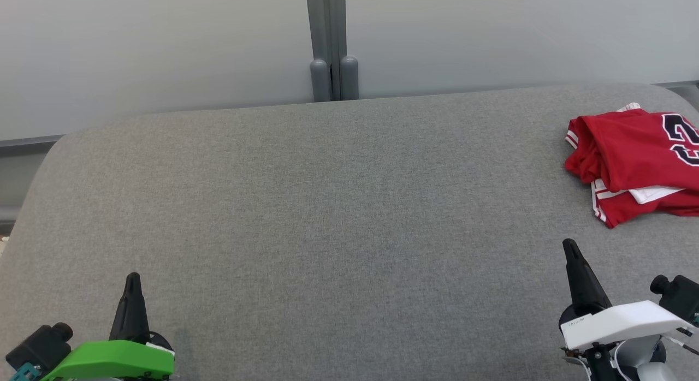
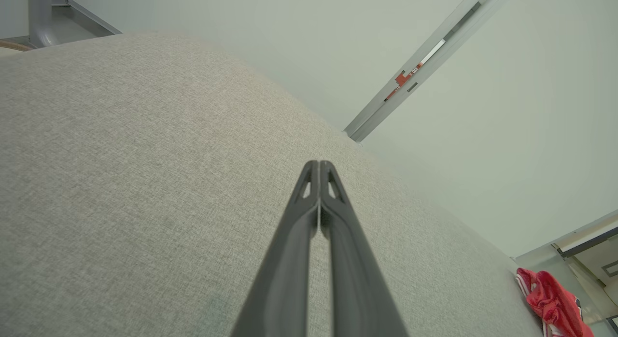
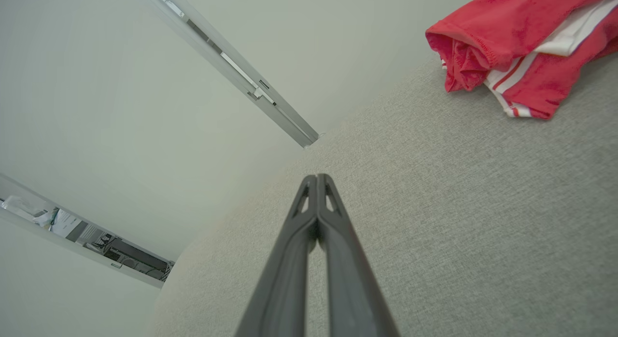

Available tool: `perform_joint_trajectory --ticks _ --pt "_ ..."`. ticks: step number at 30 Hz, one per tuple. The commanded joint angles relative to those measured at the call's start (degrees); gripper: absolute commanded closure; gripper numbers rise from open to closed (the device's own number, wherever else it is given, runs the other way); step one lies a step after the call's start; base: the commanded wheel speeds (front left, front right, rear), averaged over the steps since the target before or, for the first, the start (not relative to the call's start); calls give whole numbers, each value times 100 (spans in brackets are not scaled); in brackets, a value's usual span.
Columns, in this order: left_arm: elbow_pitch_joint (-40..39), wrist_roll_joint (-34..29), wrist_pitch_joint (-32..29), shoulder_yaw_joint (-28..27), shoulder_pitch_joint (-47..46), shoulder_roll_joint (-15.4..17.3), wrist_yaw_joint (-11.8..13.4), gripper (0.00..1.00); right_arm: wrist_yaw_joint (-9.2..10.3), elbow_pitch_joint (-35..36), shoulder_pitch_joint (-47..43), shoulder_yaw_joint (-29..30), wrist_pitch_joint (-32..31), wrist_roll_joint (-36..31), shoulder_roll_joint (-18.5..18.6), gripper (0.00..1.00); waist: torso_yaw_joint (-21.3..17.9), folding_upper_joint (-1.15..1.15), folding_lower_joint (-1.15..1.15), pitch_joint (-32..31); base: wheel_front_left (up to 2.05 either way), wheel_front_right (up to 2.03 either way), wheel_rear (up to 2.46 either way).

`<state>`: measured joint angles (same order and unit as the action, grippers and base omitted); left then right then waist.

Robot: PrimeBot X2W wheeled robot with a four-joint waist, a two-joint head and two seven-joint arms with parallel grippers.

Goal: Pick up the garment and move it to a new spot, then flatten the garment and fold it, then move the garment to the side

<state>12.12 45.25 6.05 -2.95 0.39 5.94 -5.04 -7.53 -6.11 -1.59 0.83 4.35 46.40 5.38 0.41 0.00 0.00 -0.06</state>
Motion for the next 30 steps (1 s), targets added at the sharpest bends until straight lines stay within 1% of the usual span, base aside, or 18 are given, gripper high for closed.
perform_joint_trajectory --ticks 1,15,30 --pt "-46 196 -46 -42 -174 8 -42 100 2 33 172 31 -42 204 18 100 0 0 0 0 0 0 0" --pt "1 1180 -311 -116 -299 -58 -89 100 3 -141 305 105 -232 1197 -6 100 -7 0 0 4 0 0 0" --pt "48 2088 -558 -183 -404 -119 -131 100 3 -306 435 182 -422 2100 -35 100 -14 0 0 8 0 0 0"
